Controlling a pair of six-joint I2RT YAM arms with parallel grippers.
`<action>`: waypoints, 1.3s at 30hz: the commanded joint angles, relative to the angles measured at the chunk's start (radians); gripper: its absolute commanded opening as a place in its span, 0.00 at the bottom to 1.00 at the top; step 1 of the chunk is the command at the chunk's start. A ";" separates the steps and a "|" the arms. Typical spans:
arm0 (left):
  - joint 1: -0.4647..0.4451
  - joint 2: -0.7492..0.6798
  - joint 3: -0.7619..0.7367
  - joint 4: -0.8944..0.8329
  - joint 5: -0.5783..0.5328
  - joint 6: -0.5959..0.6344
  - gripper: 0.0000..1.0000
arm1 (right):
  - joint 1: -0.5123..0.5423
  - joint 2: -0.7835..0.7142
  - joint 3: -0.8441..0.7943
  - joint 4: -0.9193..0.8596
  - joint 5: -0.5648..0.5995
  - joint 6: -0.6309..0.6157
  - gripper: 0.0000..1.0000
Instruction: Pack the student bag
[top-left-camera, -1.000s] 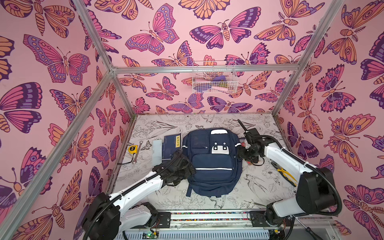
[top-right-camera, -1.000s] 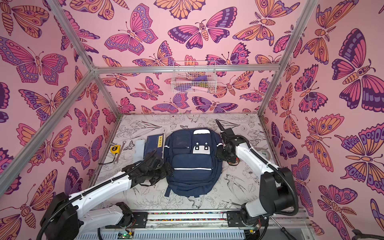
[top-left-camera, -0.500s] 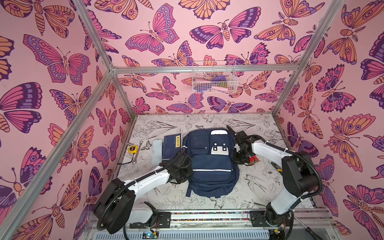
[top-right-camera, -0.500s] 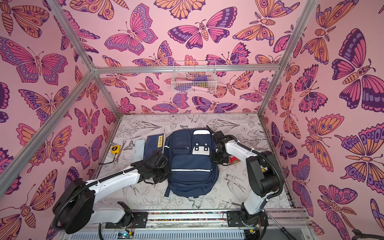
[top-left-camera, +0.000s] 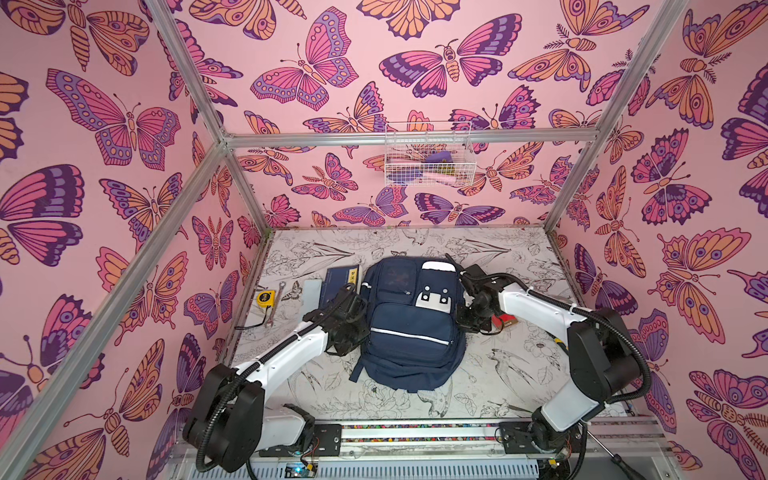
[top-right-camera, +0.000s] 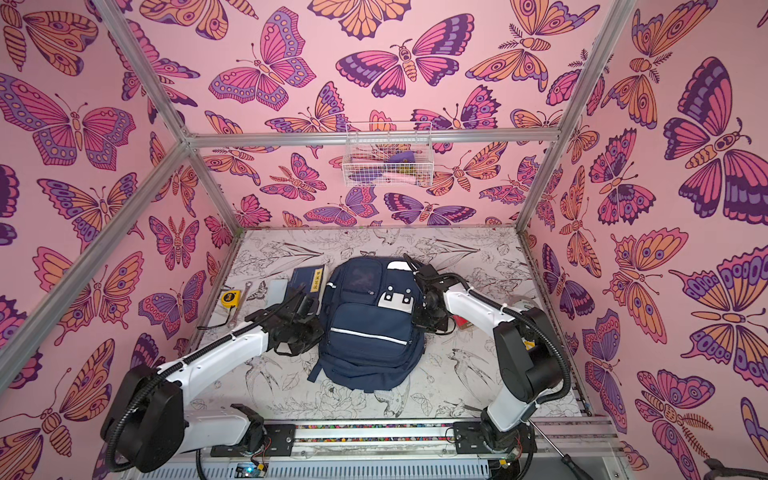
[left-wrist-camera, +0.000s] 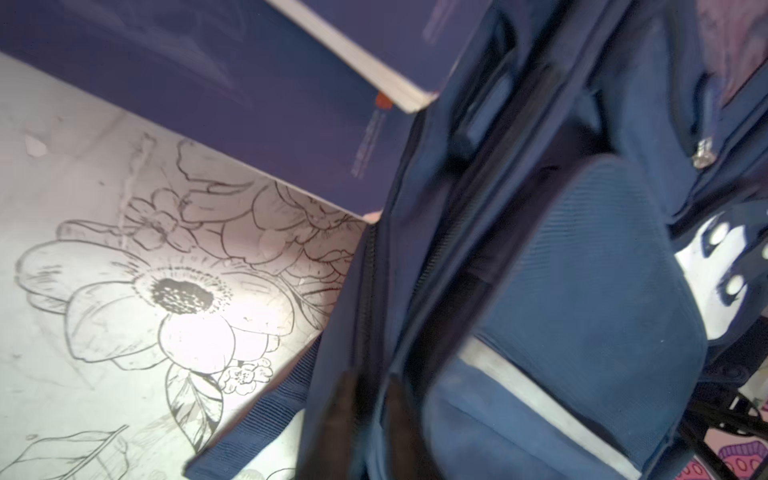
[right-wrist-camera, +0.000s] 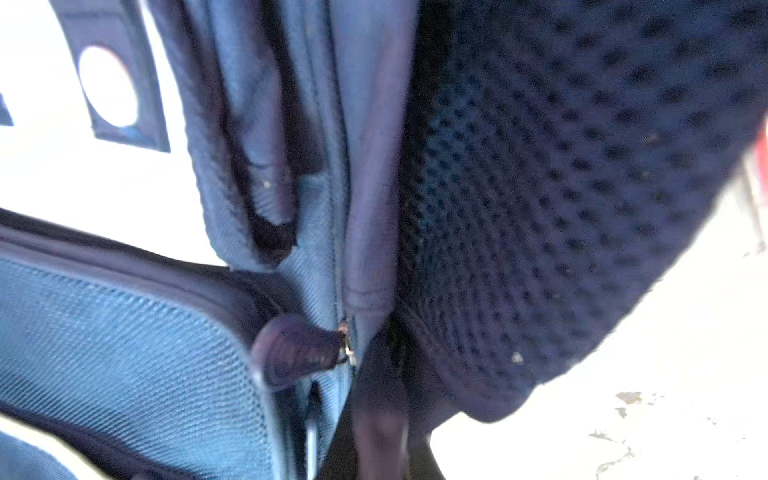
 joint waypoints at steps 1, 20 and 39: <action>-0.029 -0.056 0.031 -0.076 -0.019 0.066 0.61 | 0.012 -0.054 0.051 -0.076 0.025 0.021 0.17; -0.245 0.023 0.038 -0.112 0.136 0.076 0.84 | -0.064 0.046 0.014 -0.027 0.115 -0.070 0.58; -0.236 0.295 0.276 -0.057 -0.076 0.120 0.74 | -0.256 0.029 -0.025 -0.021 0.030 -0.117 0.10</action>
